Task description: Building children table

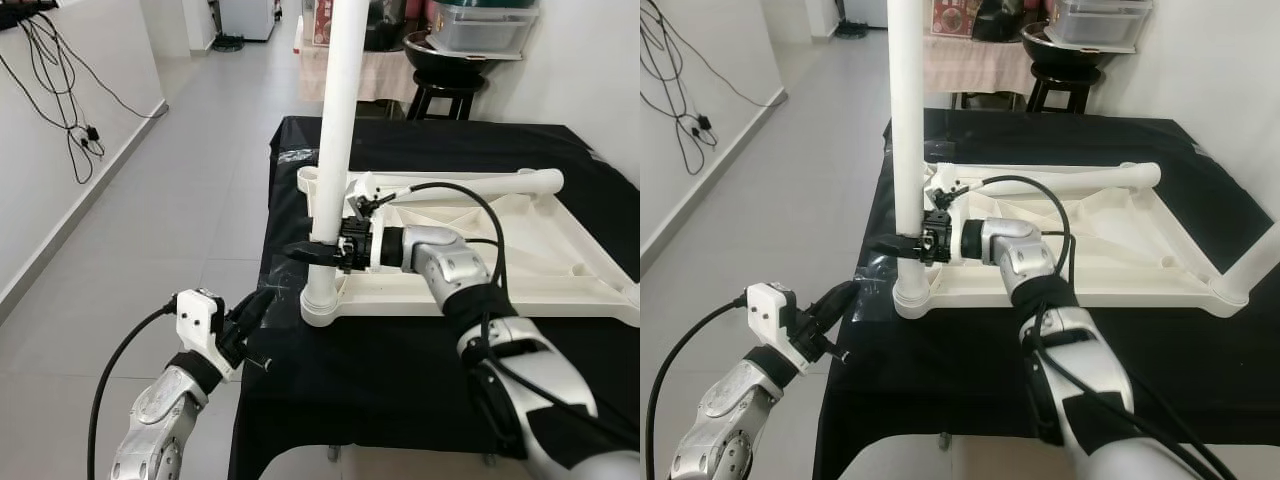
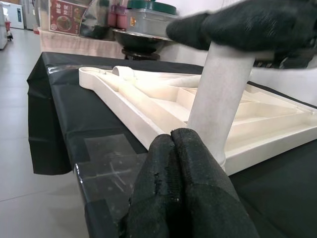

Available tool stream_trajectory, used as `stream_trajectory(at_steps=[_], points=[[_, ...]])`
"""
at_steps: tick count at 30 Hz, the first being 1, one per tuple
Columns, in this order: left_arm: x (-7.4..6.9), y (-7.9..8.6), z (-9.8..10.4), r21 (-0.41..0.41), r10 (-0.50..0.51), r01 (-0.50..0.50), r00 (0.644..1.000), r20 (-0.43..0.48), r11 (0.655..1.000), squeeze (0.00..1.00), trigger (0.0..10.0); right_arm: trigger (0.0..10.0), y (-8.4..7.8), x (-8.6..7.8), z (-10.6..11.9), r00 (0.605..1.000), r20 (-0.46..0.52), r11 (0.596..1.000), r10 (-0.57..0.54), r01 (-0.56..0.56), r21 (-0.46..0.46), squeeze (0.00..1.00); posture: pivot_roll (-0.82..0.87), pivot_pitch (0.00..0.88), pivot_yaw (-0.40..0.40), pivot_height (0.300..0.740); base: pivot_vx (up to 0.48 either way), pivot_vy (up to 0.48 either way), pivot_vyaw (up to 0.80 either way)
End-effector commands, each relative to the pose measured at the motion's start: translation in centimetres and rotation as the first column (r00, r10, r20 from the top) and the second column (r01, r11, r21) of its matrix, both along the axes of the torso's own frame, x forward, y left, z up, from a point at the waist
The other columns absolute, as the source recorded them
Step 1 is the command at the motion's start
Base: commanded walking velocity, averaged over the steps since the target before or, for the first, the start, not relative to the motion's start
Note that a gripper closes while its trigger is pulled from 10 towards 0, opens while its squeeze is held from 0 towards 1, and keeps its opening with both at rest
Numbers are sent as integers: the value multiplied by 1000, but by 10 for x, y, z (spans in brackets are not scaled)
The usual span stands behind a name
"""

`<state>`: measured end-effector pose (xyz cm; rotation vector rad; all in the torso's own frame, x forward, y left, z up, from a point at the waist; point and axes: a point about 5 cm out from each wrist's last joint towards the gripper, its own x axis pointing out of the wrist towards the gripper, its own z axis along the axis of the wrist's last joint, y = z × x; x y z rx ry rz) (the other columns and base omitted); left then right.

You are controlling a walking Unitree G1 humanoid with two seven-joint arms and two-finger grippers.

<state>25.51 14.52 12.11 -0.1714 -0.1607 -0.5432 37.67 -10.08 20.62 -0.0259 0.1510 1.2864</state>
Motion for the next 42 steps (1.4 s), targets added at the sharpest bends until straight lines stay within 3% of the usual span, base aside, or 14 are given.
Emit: stream_trajectory(at_steps=[1,12,17,20,21,24,31,32,35,36,38,39,41,42], points=[[-1,-2,-3,2,-1,1,1000,-6,1000,0,10000,0,-1,-1,0,999,-14,999,45,-45,-6,0,56,0,-82,740,0,0,0],[-1,-3,-3,0,0,0,1000,-5,1000,0,10000,0,-11,2,-5,1000,-7,1000,4,-4,-16,0,47,0,-83,740,0,0,0],[-2,0,-1,-1,3,-3,1000,-3,1000,0,10000,0,-18,4,-22,968,-2,968,-251,251,-18,0,26,0,-77,740,0,0,0],[-3,4,1,-2,3,-3,1000,-1,1000,0,10000,0,-14,-18,-96,582,-167,604,-796,783,-147,0,0,0,-58,740,0,0,0],[-3,4,1,-2,2,-2,1000,-2,1000,0,10000,0,-10,-28,-100,566,-30,563,-824,809,-172,0,9,0,-49,740,0,0,0],[-2,4,0,3,-2,2,1000,-6,1000,0,10000,0,-1,-20,-83,652,82,640,-754,757,-135,0,-12,0,-39,740,0,0,0],[-2,5,0,1,1,-1,1000,-8,1000,0,10000,0,-2,-10,-89,663,-2,655,-749,739,-158,0,10,0,-56,740,0,0,0],[-2,5,0,0,9,-9,1000,-6,1000,0,10000,2863,0,-10,-87,669,8,660,-743,735,-158,0,20,0,-62,740,0,0,0],[-2,6,0,-1,15,-15,1000,-5,1000,0,10000,2863,1,-10,-86,671,18,661,-741,734,-157,0,20,0,-62,740,0,0,0],[-2,6,0,-2,18,-18,1000,-4,1000,0,10000,10000,4,-13,-85,664,21,653,-748,740,-161,0,20,0,-62,740,0,0,0],[-2,6,0,-2,17,-17,1000,-4,1000,0,10000,10000,6,-15,-82,669,8,660,-743,735,-156,0,24,0,-65,740,0,0,0],[-2,5,0,-1,12,-12,1000,-6,1000,0,10000,10000,12,-15,-72,728,-7,724,-685,680,-115,1000,25,0,-63,740,0,0,0],[-1,3,-1,0,5,-5,1000,-9,1000,0,10000,10000,16,-8,-43,869,-12,869,-495,495,-9,1000,29,0,-67,740,0,0,0],[-1,3,-1,0,5,-5,1000,-9,1000,0,10000,10000,16,-8,-43,869,-12,869,-495,495,-9,1000,29,0,-67,740,0,0,0]])
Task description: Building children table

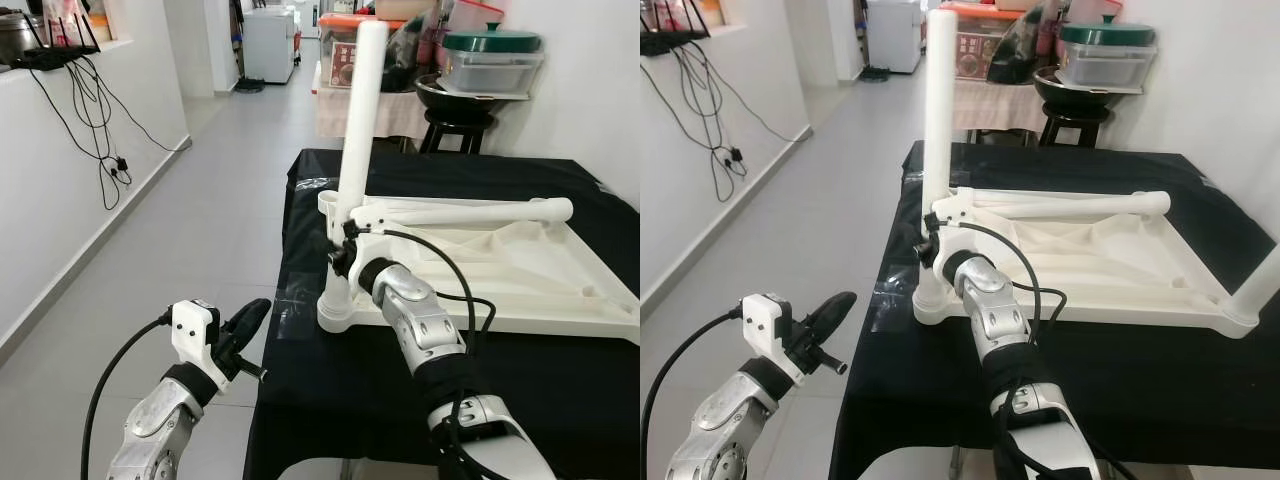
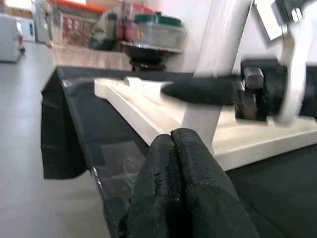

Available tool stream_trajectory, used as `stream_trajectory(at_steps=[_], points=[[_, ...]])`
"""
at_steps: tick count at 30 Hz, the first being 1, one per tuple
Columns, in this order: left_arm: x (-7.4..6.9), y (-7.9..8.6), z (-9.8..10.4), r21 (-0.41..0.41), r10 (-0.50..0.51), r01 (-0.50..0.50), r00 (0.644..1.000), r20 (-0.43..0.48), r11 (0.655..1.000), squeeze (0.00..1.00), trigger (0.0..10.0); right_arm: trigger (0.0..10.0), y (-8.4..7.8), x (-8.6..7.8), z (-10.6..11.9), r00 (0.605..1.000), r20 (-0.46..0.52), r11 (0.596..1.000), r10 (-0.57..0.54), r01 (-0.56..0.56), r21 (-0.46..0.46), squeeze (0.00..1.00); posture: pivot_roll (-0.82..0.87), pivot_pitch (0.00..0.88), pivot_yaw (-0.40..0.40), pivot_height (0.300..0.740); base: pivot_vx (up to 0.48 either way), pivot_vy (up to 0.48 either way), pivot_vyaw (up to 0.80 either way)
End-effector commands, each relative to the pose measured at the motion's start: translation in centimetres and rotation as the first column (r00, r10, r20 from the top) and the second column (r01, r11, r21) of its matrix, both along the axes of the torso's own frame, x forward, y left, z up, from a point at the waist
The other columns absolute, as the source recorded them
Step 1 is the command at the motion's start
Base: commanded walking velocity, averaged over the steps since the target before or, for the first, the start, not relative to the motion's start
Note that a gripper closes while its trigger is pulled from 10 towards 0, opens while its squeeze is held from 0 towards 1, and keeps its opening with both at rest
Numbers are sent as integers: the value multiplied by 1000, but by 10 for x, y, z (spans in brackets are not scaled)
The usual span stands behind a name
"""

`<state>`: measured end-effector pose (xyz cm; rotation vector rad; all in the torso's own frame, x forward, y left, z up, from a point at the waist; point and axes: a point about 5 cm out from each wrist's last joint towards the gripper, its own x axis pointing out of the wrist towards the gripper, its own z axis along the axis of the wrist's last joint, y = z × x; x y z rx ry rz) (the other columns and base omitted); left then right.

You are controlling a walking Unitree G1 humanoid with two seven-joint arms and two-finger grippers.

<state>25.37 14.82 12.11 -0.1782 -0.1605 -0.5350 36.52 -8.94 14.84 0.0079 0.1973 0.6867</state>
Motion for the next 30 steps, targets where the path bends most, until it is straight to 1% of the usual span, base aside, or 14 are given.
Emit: stream_trajectory(at_steps=[1,2,3,4,5,6,9,10,15,16,17,18,25,30], points=[[0,0,-1,7,-2,2,1000,-6,1000,0,10000,10000,5,3,15,996,30,996,80,-81,27,1000,29,0,-67,740,0,0,0],[1,-1,-1,7,-1,1,1000,-7,1000,0,10000,10000,3,7,31,968,84,971,238,-240,17,769,34,0,-70,740,0,0,0],[1,-1,-1,7,-1,1,1000,-7,1000,0,10000,10000,3,7,31,968,84,971,238,-240,17,769,34,0,-70,740,0,0,0],[1,-2,-2,7,0,0,1000,-7,1000,0,10000,10000,2,6,42,923,129,931,363,-366,-5,0,39,0,-77,740,0,0,0],[1,-2,-2,7,0,0,1000,-7,1000,0,10000,10000,2,6,42,923,129,931,363,-366,-5,0,39,0,-77,740,0,0,0],[1,-2,-2,7,0,0,1000,-7,1000,0,10000,10000,0,6,47,896,126,903,426,-429,-2,0,45,0,-81,740,0,0,0],[0,-3,-2,7,1,-1,1000,-8,1000,0,10000,10000,-1,6,50,877,122,884,464,-468,1,0,45,0,-81,740,0,0,0],[0,-3,-3,7,0,0,1000,-10,1000,0,10000,10000,-4,5,55,814,88,817,574,-577,0,0,64,0,-86,740,0,0,0],[-1,-4,-4,9,0,0,1000,-13,1000,0,10000,10000,-7,7,52,801,41,802,597,-597,-11,0,77,0,-90,740,0,0,0],[-2,-4,-4,10,1,-1,1000,-13,1000,0,10000,5098,-10,9,48,812,16,812,584,-584,-19,0,79,0,-92,740,0,0,0],[-2,-4,-4,10,1,-1,1000,-13,1000,0,10000,5098,-10,9,48,812,16,812,584,-584,-19,0,79,0,-92,740,0,0,0],[-2,-4,-4,10,2,-2,1000,-14,1000,0,10000,0,-14,10,43,820,-13,819,572,-573,-25,0,81,0,-93,740,0,0,0],[-3,-4,-4,11,1,-1,1000,-14,1000,0,10000,0,-25,10,37,820,-44,820,571,-572,-14,0,77,0,-90,740,0,0,0],[-3,-4,-4,8,1,-1,1000,-14,1000,0,10000,0,-34,10,27,855,-64,857,514,-516,-13,0,73,0,-87,740,0,0,0]])
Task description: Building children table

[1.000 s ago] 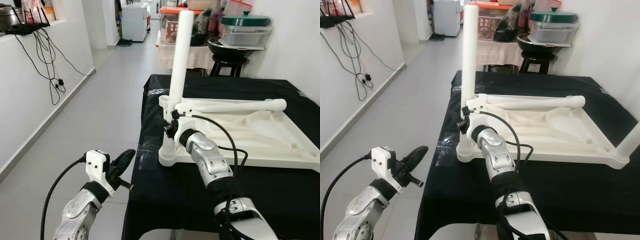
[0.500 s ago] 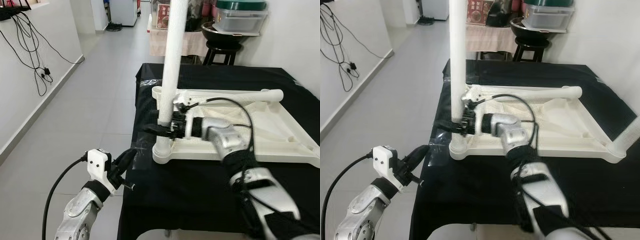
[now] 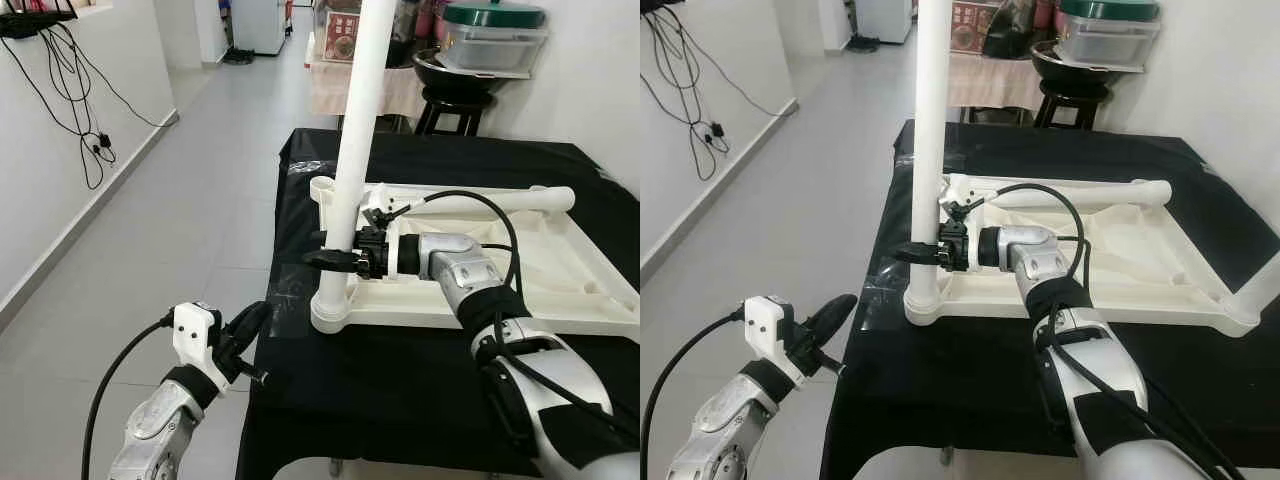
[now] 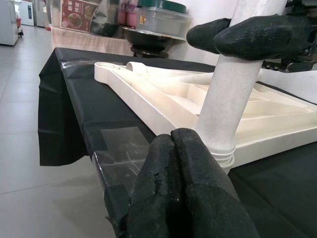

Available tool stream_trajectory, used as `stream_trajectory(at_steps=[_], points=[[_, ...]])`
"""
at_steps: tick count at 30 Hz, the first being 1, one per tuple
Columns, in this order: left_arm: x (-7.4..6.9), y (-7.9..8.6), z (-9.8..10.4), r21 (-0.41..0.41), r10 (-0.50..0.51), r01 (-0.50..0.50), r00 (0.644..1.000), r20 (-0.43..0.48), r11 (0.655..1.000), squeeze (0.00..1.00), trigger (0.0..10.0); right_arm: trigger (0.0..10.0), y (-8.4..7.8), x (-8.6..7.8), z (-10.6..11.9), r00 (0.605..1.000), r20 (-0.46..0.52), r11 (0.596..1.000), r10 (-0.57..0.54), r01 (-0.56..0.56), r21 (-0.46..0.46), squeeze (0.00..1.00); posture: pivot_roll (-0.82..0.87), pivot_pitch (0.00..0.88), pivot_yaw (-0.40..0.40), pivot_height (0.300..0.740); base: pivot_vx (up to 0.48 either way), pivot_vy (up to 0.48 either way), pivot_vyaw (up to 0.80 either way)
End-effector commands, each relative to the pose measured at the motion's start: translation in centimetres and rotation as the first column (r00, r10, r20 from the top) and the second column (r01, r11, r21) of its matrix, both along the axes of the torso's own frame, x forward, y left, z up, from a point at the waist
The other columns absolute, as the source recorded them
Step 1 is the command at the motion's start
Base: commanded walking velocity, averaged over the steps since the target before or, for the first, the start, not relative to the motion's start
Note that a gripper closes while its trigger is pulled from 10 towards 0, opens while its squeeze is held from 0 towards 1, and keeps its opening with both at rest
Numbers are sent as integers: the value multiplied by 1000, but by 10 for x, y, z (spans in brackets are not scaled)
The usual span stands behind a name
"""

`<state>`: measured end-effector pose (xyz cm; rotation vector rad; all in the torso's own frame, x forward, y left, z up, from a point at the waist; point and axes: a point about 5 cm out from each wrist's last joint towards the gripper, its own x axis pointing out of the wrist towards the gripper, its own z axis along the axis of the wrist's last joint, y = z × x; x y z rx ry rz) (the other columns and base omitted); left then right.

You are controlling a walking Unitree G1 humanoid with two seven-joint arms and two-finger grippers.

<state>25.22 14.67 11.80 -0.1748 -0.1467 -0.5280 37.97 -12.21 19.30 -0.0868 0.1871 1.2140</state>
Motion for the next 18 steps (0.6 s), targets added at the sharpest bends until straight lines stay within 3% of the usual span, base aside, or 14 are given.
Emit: stream_trajectory(at_steps=[1,5,6,7,8,9,10,11,13,18], points=[[-2,-3,0,1,-5,5,1000,0,1000,0,10000,0,-6,-4,-24,996,-78,998,-51,49,-33,0,72,0,-90,740,0,0,0],[-2,-2,0,0,-3,3,1000,1,1000,0,10000,0,-10,-5,-33,989,-66,990,-133,130,-45,0,68,0,-93,740,0,0,0],[-2,-1,1,0,0,0,1000,3,1000,0,10000,0,-8,-5,-40,968,-70,971,-240,238,-34,0,58,0,-97,740,0,0,0],[-3,1,2,-1,2,-2,1000,4,1000,0,10000,0,-6,-3,-54,875,-74,878,-478,478,-25,0,44,0,-91,740,0,0,0],[-4,2,2,-1,3,-3,1000,5,1000,0,10000,0,-7,-4,-63,768,-86,772,-634,634,-30,0,44,0,-91,740,0,0,0],[-4,2,2,-1,3,-3,1000,5,1000,0,10000,0,-7,-4,-63,768,-86,772,-634,634,-30,0,44,0,-91,740,0,0,0],[-3,5,2,0,1,-1,1000,3,1000,0,10000,0,12,-36,-82,691,-11,690,-722,720,-78,0,17,0,-55,740,0,0,0],[-3,5,2,0,1,-1,1000,3,1000,0,10000,0,12,-36,-82,691,-11,690,-722,720,-78,0,17,0,-55,740,0,0,0],[-1,4,2,3,-3,3,1000,-1,1000,0,10000,0,29,-47,-73,760,52,758,-648,650,-61,0,8,0,-50,740,0,0,0],[2,3,2,0,-2,2,1000,-2,1000,0,10000,0,27,-30,-80,763,6,758,-646,643,-113,0,36,0,-80,740,0,0,0]])
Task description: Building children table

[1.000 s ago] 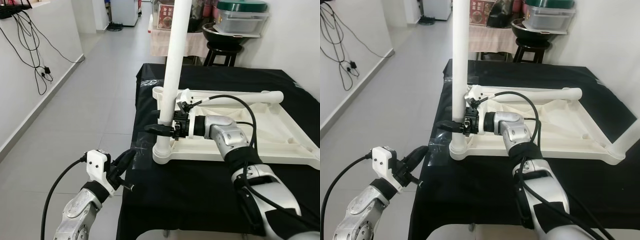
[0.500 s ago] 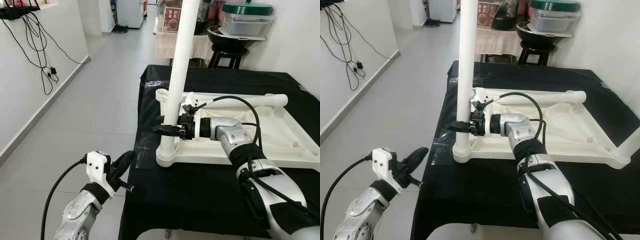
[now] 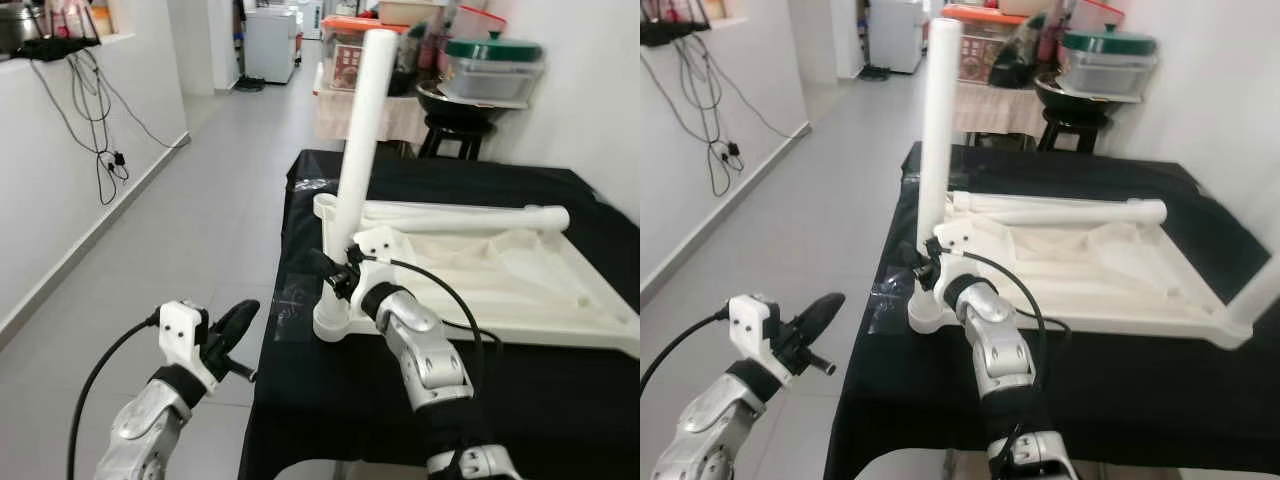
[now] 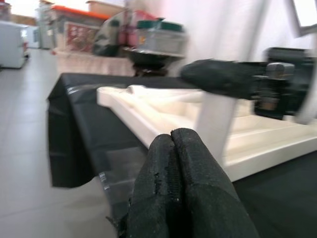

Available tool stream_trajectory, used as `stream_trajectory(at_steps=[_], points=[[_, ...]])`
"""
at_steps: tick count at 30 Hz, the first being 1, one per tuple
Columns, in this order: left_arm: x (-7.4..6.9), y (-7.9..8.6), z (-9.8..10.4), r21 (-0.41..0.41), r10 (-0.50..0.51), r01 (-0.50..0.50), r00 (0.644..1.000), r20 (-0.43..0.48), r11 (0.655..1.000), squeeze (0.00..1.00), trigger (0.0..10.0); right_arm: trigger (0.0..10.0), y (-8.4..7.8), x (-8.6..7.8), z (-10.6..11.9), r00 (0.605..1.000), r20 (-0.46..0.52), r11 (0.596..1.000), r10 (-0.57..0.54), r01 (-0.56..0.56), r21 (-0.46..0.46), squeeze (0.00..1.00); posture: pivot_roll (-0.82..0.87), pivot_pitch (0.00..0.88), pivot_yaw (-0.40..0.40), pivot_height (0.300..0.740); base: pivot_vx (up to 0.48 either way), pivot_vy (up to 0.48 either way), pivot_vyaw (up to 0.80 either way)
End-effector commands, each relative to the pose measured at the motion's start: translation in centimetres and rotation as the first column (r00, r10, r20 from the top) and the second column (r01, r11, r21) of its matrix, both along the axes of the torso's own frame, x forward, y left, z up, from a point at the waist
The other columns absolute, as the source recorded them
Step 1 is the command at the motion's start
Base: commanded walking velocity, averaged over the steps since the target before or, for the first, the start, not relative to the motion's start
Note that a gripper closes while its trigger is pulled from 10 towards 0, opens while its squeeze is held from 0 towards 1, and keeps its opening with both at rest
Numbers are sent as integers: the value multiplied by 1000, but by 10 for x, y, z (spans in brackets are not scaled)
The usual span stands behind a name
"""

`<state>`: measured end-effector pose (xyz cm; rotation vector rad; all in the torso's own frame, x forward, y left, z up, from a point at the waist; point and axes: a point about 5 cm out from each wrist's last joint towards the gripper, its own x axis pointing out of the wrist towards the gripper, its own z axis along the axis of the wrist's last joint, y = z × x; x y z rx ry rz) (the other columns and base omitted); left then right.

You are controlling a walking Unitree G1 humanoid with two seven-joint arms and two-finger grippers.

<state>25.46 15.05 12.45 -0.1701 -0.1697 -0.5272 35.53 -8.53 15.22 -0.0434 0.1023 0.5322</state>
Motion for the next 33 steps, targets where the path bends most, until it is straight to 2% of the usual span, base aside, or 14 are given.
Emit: stream_trajectory(at_steps=[1,2,3,6,7,17,18,20,21,24,29,30,32,33], points=[[0,0,-4,1,0,0,1000,-23,1000,0,10000,0,-8,-5,-38,987,-158,996,-24,10,-89,0,36,0,-80,740,0,0,0],[0,0,-4,0,2,-2,1000,-22,1000,0,10000,0,-8,-4,-37,987,-157,996,-19,5,-88,0,36,0,-80,740,0,0,0],[-1,0,-5,-1,8,-8,1000,-21,1000,0,10000,10000,-4,-4,-37,985,-171,998,10,-21,-64,0,45,0,-84,740,0,0,0],[-1,1,-5,-2,15,-15,1000,-21,1000,0,10000,10000,2,-7,-35,983,-183,999,9,-17,-40,0,45,0,-84,740,0,0,0],[0,0,-5,-2,11,-11,1000,-22,1000,0,10000,10000,13,-13,-18,978,-130,986,162,-154,62,1000,40,0,-84,740,0,0,0],[3,-4,-6,-2,3,-3,1000,-26,1000,0,10000,10000,7,-5,10,932,-56,931,357,-350,103,1000,25,0,-74,740,0,0,0],[4,-4,-6,-1,2,-2,1000,-28,1000,0,10000,10000,3,-1,22,883,-8,881,469,-468,69,0,25,0,-74,740,0,0,0],[4,-4,-7,2,3,-2,1000,-30,1000,0,10000,10000,-6,2,37,750,0,750,661,-661,28,0,37,0,-78,740,0,0,0],[4,-4,-7,3,3,-3,1000,-31,1000,0,10000,10000,-9,2,38,712,-18,712,702,-702,27,0,37,0,-78,740,0,0,0],[4,-4,-7,6,3,-3,999,-32,1000,0,10000,10000,-10,3,37,671,-52,672,740,-740,24,0,44,0,-78,740,0,0,0],[2,-3,-8,9,2,-2,999,-35,1000,0,10000,10000,-12,9,33,690,-107,696,716,-718,27,0,55,0,-82,740,0,0,0],[2,-4,-8,10,2,-2,999,-36,1000,0,10000,4510,-14,12,30,707,-124,715,696,-698,27,0,62,0,-84,740,0,0,0],[2,-4,-8,10,2,-2,999,-36,1000,0,10000,4510,-14,12,30,707,-124,715,696,-698,27,0,62,0,-84,740,0,0,0],[2,-4,-8,11,2,-2,999,-37,1000,0,10000,0,-15,12,28,714,-132,723,688,-690,34,0,70,0,-86,740,0,0,0]])
